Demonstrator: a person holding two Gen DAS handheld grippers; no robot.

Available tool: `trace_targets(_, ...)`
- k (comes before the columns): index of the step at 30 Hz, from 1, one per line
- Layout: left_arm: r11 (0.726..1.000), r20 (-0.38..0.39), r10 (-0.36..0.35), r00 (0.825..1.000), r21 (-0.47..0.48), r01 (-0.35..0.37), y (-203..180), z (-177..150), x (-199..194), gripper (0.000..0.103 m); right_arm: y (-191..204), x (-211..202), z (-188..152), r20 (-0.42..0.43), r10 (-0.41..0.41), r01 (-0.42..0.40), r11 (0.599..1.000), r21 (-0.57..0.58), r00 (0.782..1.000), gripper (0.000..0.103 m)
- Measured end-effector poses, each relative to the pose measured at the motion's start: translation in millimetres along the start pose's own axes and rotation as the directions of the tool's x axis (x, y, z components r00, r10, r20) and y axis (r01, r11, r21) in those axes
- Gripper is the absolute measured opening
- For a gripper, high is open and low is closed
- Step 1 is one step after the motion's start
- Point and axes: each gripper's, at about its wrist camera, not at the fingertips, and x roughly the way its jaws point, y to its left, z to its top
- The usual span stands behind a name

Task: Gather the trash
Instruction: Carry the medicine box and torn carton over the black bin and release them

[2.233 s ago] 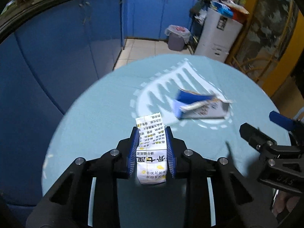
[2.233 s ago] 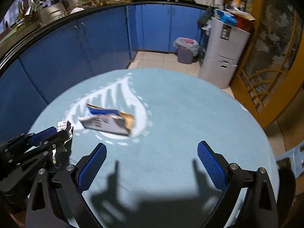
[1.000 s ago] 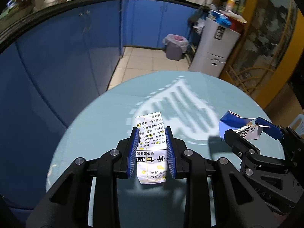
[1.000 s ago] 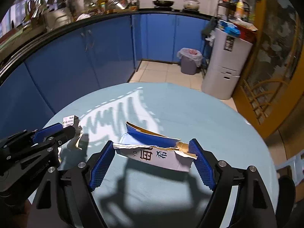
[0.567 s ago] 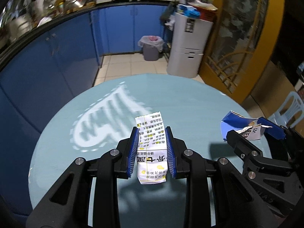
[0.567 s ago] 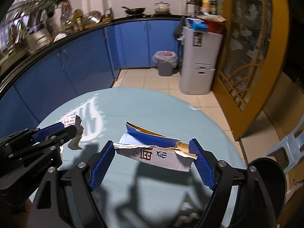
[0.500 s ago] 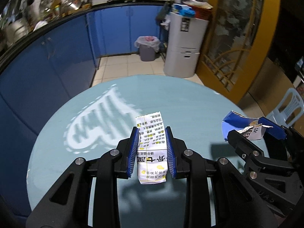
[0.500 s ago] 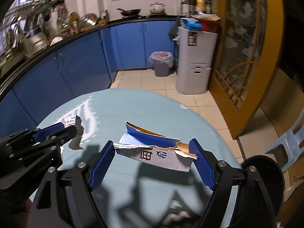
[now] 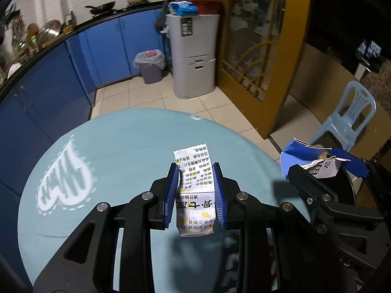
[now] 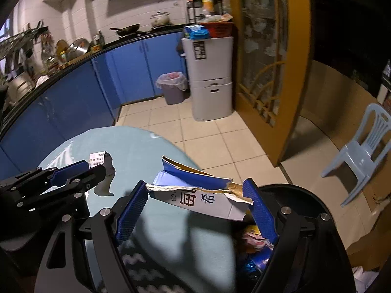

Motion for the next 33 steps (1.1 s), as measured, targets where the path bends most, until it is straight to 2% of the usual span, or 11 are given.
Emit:
trace_targets(15,0.994,-0.013,-0.028,1.000,0.107,0.029,-77.4,14.5,16.9,0.029,-72.0,-8.2,-11.4,0.000,-0.049,0.049,0.995,0.091,0.999,0.077)
trace_targets(33,0.973,-0.036,-0.061,0.997,0.221,0.068,-163.0,24.0,39.6,0.030,-145.8,-12.1,-32.8,-0.032,-0.103,0.107,0.971,0.212,0.994,0.078)
